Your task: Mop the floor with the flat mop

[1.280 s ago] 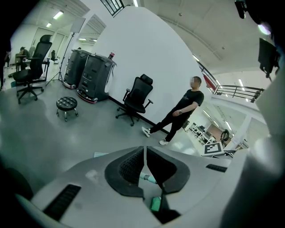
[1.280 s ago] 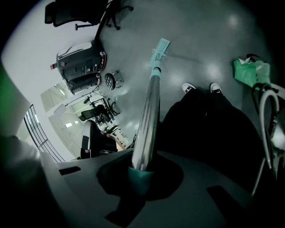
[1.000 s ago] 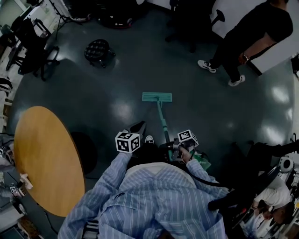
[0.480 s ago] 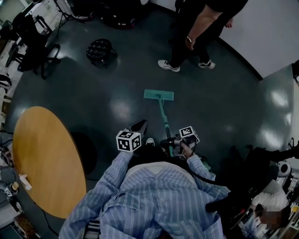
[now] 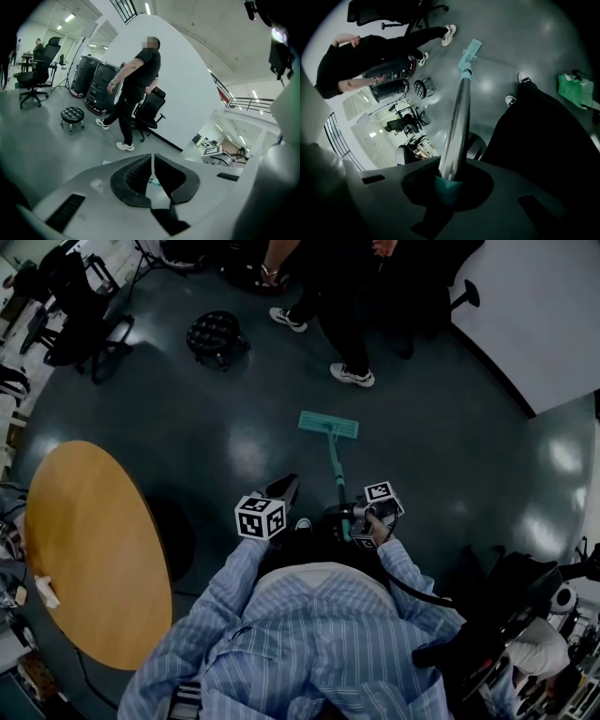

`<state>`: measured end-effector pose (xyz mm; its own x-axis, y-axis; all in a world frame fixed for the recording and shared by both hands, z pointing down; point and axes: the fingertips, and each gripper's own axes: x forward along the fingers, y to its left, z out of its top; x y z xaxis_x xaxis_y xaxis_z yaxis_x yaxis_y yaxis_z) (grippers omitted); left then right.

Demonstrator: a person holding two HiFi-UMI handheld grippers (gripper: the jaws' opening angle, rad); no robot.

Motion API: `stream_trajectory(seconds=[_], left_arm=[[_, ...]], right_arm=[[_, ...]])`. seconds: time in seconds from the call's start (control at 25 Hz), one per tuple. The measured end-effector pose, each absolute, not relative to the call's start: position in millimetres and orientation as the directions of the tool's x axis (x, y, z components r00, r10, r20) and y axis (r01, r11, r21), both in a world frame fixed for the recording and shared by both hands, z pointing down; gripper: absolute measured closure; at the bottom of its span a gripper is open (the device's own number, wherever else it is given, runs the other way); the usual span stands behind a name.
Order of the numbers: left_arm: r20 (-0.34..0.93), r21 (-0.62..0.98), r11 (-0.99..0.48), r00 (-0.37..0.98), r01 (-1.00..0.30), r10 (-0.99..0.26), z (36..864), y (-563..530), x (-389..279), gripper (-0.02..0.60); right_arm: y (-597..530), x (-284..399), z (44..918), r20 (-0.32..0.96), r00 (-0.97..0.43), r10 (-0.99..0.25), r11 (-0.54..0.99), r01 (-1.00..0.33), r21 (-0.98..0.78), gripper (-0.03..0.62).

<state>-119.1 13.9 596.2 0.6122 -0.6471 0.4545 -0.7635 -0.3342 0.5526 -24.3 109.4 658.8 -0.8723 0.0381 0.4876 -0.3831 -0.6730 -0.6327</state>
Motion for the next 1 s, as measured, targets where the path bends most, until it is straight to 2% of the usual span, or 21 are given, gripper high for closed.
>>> stream_trajectory(seconds=[0.48,1.0], left_arm=[[0.444,0.529,-0.321,0.579,-0.785,-0.684,594,-53,-117,0.558],[0.510,0.506,-0.272,0.538,-0.818,-0.671,616,-220,-94,0.558]], right_arm=[[5,-19,679,0.496,-0.866,0.060,-0.647,-0.412,-0.641,0.563],[-206,13,695,0.499,-0.858,0.117,-0.613,-0.458,-0.644,0.563]])
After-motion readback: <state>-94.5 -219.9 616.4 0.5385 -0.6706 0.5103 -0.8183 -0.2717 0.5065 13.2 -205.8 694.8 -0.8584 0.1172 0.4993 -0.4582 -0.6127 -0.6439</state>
